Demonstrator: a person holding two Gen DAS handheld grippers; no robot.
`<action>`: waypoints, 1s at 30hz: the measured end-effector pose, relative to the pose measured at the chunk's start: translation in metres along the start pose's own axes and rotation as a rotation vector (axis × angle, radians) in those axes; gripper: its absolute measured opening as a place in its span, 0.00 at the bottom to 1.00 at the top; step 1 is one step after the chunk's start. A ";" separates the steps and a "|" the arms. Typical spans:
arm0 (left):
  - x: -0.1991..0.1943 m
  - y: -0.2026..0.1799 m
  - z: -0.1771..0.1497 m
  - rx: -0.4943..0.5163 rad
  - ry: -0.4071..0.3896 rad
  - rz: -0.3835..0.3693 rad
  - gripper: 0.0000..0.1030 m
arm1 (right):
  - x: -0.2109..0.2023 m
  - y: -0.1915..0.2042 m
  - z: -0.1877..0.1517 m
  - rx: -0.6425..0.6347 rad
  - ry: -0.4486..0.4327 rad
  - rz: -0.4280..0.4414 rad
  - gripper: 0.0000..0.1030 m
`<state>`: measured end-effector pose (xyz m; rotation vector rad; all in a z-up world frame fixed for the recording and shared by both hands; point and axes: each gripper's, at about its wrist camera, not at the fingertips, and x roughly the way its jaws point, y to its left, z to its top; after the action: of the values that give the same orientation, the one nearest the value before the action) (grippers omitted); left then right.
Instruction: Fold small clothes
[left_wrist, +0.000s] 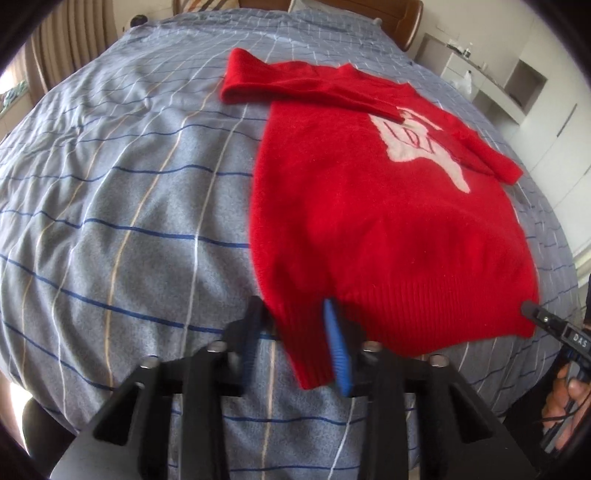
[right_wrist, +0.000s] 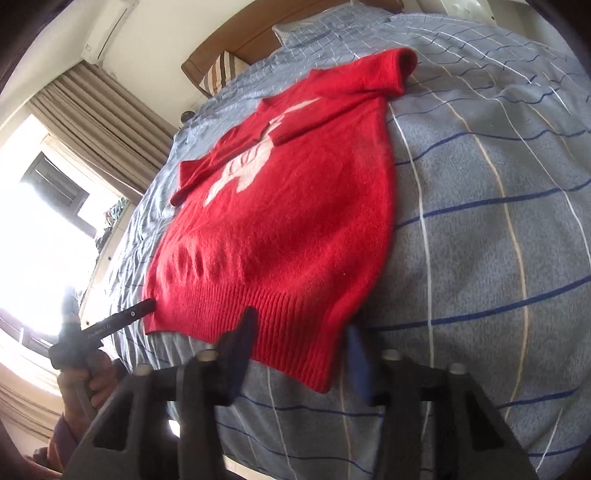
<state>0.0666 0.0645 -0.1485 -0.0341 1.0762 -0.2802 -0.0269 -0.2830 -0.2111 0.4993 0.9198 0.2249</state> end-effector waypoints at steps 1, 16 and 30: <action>-0.002 0.000 0.000 -0.002 -0.006 0.008 0.04 | 0.000 0.000 0.000 0.000 0.007 -0.018 0.06; -0.016 0.005 -0.044 -0.014 -0.014 0.072 0.01 | -0.042 -0.009 -0.011 -0.067 0.055 -0.262 0.04; -0.024 0.000 -0.056 0.035 -0.075 0.246 0.84 | -0.021 -0.026 -0.021 -0.093 0.097 -0.265 0.42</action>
<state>0.0070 0.0764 -0.1545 0.1183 0.9890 -0.0749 -0.0568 -0.3078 -0.2198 0.2785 1.0544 0.0509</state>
